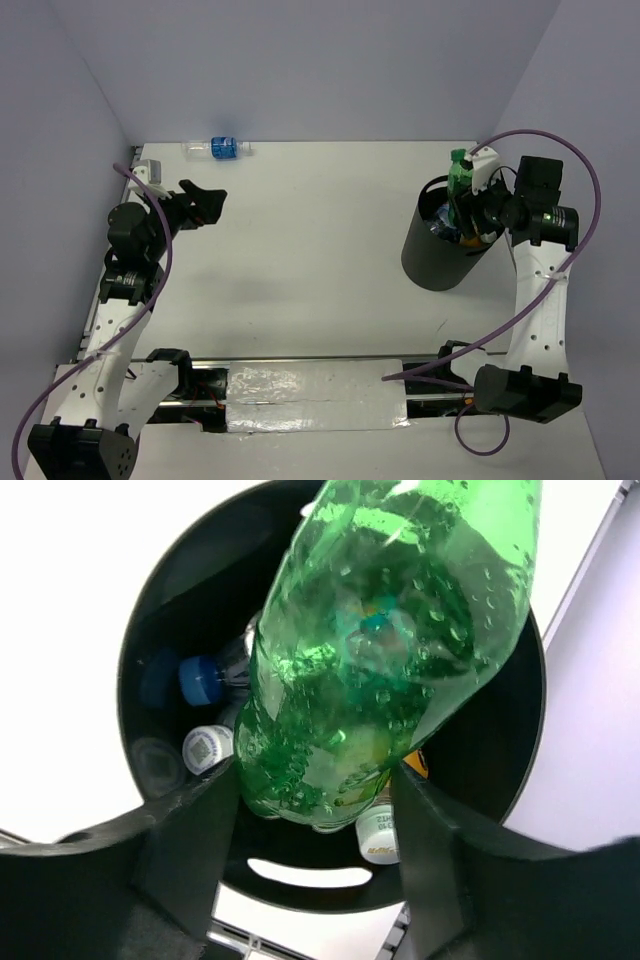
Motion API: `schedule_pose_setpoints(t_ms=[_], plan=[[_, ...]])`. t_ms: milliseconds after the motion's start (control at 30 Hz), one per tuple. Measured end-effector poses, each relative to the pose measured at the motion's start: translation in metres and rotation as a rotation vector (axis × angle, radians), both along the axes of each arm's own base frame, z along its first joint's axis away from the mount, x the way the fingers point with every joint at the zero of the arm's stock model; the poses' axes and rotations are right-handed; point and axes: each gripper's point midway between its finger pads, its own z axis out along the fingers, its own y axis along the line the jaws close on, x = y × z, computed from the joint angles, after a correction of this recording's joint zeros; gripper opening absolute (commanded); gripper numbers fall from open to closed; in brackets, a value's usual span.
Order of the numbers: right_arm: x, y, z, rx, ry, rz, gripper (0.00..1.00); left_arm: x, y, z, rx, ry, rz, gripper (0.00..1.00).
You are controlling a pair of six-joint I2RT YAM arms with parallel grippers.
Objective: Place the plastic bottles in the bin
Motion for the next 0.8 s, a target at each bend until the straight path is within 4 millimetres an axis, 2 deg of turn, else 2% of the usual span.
schedule_pose_setpoints(t_ms=[33,100,167,267,467,533,600,667,733,800], plan=[[-0.001,0.001,0.001,0.003,0.001,0.01,0.79,0.0,-0.001,0.0,0.0,0.001,-0.004,0.99],[-0.004,0.003,0.003,0.006,0.001,0.024,0.88,0.0,-0.002,-0.001,0.0,0.004,-0.009,0.99],[-0.005,0.005,0.008,0.008,-0.007,0.041,0.9,0.001,-0.002,-0.003,0.0,0.01,-0.014,0.99],[-0.008,0.008,0.012,0.013,-0.009,0.064,0.99,0.003,-0.003,-0.006,0.0,0.021,-0.019,0.99],[-0.018,0.013,0.024,0.043,-0.018,0.102,1.0,0.004,-0.004,-0.009,0.0,0.03,-0.021,0.99],[-0.023,0.024,0.038,0.084,-0.054,0.163,1.0,0.008,-0.005,-0.011,-0.005,0.034,-0.025,0.99],[-0.029,0.045,0.049,0.142,-0.101,0.272,1.0,0.017,-0.007,-0.018,-0.029,0.06,-0.034,0.99],[-0.042,0.076,0.052,0.234,-0.127,0.418,1.0,0.032,-0.009,-0.035,-0.063,0.12,-0.042,1.0],[-0.057,0.112,0.041,0.352,-0.091,0.568,1.0,0.055,-0.008,-0.063,-0.135,0.249,-0.021,1.0],[-0.076,0.146,0.021,0.479,-0.007,0.693,1.0,0.086,0.002,-0.09,-0.21,0.399,0.041,0.99]])
